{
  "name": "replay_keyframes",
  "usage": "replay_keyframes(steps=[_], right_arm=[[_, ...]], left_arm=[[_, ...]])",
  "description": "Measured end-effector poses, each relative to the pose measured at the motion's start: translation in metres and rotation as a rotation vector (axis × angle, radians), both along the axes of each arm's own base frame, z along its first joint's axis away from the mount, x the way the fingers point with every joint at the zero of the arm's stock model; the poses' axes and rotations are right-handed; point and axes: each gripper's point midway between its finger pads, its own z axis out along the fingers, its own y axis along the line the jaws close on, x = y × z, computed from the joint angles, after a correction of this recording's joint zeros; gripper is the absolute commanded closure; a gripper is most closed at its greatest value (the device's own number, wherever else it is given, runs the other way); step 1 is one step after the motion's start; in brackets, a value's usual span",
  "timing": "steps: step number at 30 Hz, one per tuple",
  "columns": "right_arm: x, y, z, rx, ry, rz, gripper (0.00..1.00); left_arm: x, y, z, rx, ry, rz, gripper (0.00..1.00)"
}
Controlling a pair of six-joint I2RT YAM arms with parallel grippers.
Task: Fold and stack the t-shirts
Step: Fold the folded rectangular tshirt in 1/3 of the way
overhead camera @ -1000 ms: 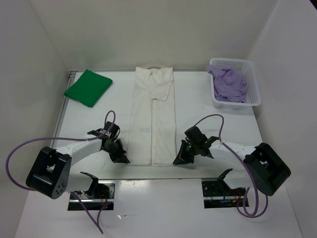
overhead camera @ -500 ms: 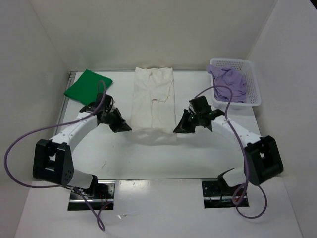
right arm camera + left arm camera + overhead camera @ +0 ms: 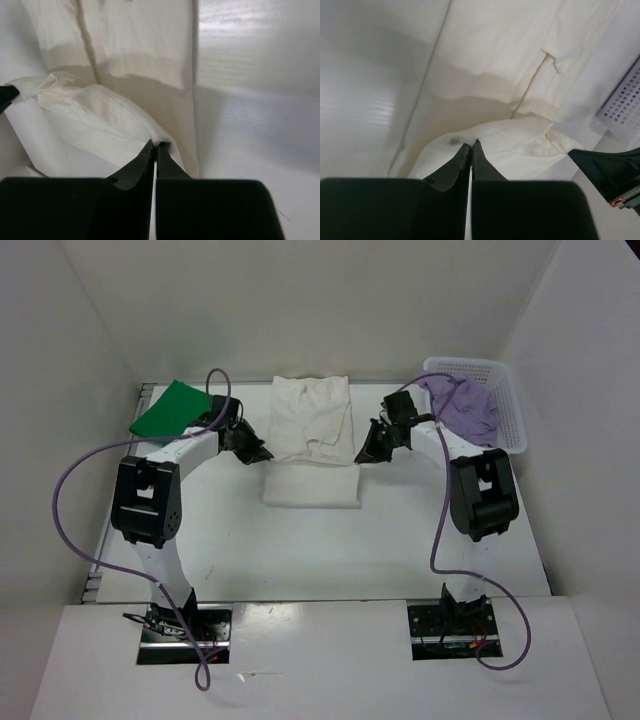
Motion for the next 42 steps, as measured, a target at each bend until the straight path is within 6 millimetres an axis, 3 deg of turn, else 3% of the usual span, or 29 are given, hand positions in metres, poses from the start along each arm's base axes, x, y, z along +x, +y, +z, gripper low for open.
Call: replay_keyframes(steps=[12,17,19,20,23,27,29,32,33,36,39,42], right_arm=[[0.09,0.01,0.003,0.003,-0.101,0.003,1.0],[0.115,0.012,-0.004,-0.001,-0.112,-0.003,0.97],[0.121,0.012,-0.01,-0.004,-0.105,-0.007,0.89],[0.124,0.012,-0.013,-0.003,-0.103,-0.011,0.82],[0.133,0.012,-0.011,0.002,-0.101,-0.023,0.7],[0.144,0.012,0.009,0.011,-0.143,-0.027,0.64],[0.14,0.01,0.016,0.007,-0.152,-0.029,0.66],[0.113,0.005,0.018,-0.002,-0.132,-0.024,0.83],[0.101,0.004,0.017,-0.005,-0.12,-0.019,0.92],[0.066,0.008,0.011,-0.015,-0.082,0.003,0.96],[0.035,0.031,-0.009,-0.02,-0.041,0.065,0.97],[0.005,0.048,-0.033,-0.033,0.016,0.117,0.97]], left_arm=[[0.053,0.012,-0.002,0.027,-0.069,0.055,0.95],[0.07,0.01,-0.007,0.026,-0.098,0.057,0.81],[0.077,0.009,-0.01,0.025,-0.104,0.054,0.72],[0.081,0.009,-0.012,0.026,-0.11,0.053,0.61],[0.086,0.01,-0.015,0.024,-0.118,0.063,0.44],[0.093,0.019,-0.004,0.02,-0.16,0.083,0.41],[0.09,0.023,0.009,0.019,-0.189,0.093,0.45],[0.083,0.021,0.039,0.013,-0.256,0.089,0.47],[0.078,0.016,0.046,0.007,-0.276,0.078,0.47],[0.051,-0.028,0.06,-0.027,-0.32,-0.018,0.49],[0.018,-0.074,0.039,-0.063,-0.283,-0.132,0.51],[-0.014,-0.088,-0.004,-0.062,-0.168,-0.18,0.51]])
